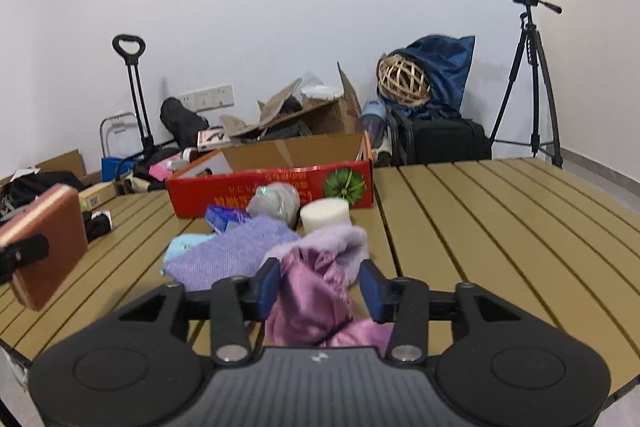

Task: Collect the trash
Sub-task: 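Carry the sponge in the left gripper while the right gripper carries the scrunchie to the bin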

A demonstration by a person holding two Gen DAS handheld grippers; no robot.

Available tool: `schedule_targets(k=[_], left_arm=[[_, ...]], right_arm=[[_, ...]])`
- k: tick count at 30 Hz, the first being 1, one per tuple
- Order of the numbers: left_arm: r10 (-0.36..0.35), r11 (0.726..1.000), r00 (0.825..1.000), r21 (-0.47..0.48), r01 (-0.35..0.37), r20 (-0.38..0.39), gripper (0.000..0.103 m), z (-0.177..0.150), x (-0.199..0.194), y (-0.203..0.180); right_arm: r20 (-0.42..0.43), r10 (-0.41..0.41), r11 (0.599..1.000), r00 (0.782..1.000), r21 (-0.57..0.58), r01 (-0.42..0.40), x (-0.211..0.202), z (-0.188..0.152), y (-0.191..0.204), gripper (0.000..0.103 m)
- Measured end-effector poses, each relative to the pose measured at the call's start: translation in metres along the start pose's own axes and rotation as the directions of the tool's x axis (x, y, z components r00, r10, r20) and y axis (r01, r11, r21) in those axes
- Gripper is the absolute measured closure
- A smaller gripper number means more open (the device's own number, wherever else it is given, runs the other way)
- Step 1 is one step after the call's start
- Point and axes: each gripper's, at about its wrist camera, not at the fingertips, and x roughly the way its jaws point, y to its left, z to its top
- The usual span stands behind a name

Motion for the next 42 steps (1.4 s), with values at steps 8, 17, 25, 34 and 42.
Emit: schedule_targets(k=[8, 17, 25, 34, 42], left_arm=[[-0.002, 1.000, 1.000, 0.002, 0.002, 0.002, 0.066, 0.000, 0.000, 0.001], [0.006, 1.000, 1.000, -0.003, -0.006, 0.014, 0.066, 0.000, -0.009, 0.005], [0.002, 1.000, 1.000, -0.005, -0.002, 0.024, 0.066, -0.003, -0.026, 0.009], [-0.029, 1.000, 0.999, -0.012, 0.029, 0.029, 0.066, -0.011, -0.053, 0.016], [-0.058, 0.998, 0.998, -0.017, 0.058, 0.003, 0.066, -0.031, -0.096, 0.023]], right_arm=[[-0.047, 0.013, 1.000, 0.999, -0.018, -0.014, 0.009, -0.010, 0.008, 0.086], [0.033, 0.012, 0.999, 0.999, -0.039, -0.010, -0.013, -0.006, 0.007, 0.093], [0.127, 0.050, 0.997, 0.991, -0.065, -0.042, -0.047, -0.001, 0.009, 0.093], [0.166, 0.096, 0.991, 0.981, -0.104, -0.080, -0.096, -0.015, 0.013, 0.093], [0.121, 0.148, 0.985, 0.981, -0.106, -0.136, -0.130, -0.045, 0.018, 0.093]])
